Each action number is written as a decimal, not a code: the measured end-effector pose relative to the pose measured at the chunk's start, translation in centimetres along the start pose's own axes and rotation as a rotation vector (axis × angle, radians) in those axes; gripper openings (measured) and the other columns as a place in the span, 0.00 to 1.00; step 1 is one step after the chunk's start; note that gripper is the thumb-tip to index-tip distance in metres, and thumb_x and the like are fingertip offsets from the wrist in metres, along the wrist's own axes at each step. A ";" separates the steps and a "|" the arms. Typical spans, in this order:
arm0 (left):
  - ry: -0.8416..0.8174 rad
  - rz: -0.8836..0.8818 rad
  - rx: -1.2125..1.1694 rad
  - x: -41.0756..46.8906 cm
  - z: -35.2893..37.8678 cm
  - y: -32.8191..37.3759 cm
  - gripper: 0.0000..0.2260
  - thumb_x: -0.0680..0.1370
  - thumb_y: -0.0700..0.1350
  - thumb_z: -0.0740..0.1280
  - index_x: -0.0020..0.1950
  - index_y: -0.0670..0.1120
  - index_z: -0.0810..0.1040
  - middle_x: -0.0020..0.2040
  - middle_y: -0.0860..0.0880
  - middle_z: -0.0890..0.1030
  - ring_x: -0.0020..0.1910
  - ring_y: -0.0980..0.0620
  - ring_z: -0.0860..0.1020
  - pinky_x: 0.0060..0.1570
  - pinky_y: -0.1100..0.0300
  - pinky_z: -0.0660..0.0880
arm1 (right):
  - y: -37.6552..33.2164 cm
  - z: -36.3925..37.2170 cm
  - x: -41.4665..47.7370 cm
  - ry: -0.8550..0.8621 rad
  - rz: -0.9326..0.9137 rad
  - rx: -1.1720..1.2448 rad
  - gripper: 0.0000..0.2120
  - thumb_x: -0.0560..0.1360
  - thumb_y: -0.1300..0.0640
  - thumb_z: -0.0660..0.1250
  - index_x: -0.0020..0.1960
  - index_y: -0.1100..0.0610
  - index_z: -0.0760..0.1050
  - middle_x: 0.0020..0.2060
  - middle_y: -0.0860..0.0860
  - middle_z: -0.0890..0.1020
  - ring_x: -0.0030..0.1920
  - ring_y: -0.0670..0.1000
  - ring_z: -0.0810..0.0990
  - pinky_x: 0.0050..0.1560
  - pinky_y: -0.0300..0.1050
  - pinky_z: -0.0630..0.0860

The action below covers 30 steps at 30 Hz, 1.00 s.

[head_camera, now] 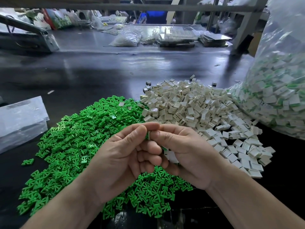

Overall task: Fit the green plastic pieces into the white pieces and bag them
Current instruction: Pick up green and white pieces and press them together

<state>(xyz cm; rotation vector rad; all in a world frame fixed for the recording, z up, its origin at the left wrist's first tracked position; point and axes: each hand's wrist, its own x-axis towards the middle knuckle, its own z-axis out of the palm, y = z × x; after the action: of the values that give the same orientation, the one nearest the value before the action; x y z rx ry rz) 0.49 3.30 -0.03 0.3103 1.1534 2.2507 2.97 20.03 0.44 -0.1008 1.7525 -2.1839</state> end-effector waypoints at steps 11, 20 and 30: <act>-0.031 0.088 -0.104 0.3 0.0 -0.9 0.16 0.70 0.48 0.77 0.55 0.44 0.83 0.32 0.45 0.83 0.28 0.50 0.82 0.28 0.60 0.79 | -0.1 1.0 0.0 0.009 -0.045 0.069 0.07 0.81 0.53 0.66 0.48 0.54 0.80 0.30 0.48 0.77 0.28 0.47 0.74 0.26 0.41 0.61; -0.050 0.097 -0.069 0.3 -0.2 -0.6 0.13 0.69 0.46 0.77 0.52 0.44 0.83 0.32 0.44 0.83 0.28 0.49 0.82 0.28 0.60 0.79 | -0.1 1.2 0.0 -0.042 -0.059 0.077 0.10 0.79 0.50 0.66 0.45 0.55 0.78 0.29 0.50 0.76 0.29 0.49 0.73 0.22 0.36 0.62; -0.073 0.150 -0.041 0.1 0.1 -0.8 0.09 0.74 0.46 0.72 0.52 0.45 0.82 0.30 0.46 0.82 0.26 0.49 0.82 0.29 0.58 0.79 | -0.8 1.4 -0.5 -0.062 -0.098 0.026 0.11 0.81 0.53 0.64 0.42 0.56 0.77 0.28 0.50 0.76 0.30 0.52 0.70 0.22 0.37 0.61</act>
<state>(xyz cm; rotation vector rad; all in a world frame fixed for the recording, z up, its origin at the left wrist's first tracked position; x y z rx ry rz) 0.74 3.82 -0.60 0.4725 1.0765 2.3683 3.61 19.02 1.60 -0.2509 1.7186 -2.2461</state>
